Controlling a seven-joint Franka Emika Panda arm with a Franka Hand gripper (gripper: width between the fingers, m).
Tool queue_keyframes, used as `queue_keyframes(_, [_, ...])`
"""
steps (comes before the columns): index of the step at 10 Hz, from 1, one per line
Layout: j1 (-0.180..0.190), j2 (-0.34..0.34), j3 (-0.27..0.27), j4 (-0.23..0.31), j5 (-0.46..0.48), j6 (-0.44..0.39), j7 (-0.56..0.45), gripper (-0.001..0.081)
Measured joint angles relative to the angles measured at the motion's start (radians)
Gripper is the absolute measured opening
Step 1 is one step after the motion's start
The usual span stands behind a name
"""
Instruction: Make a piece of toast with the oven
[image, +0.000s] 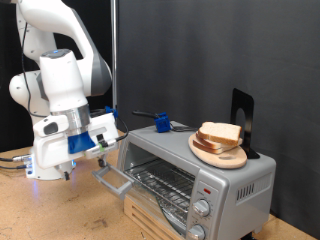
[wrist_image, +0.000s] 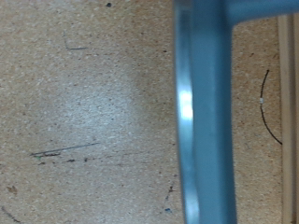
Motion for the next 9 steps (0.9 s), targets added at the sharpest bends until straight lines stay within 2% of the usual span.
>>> queue_keyframes(4, [-0.016,0.068,-0.028,-0.001,-0.005,0.063,-0.043,0.0808])
queue_keyframes(6, [-0.021,0.139,-0.032,0.011,0.004,0.126,-0.007,0.0808])
queue_keyframes(9, [-0.021,0.277,-0.015,0.055,0.11,0.227,-0.008,0.0808])
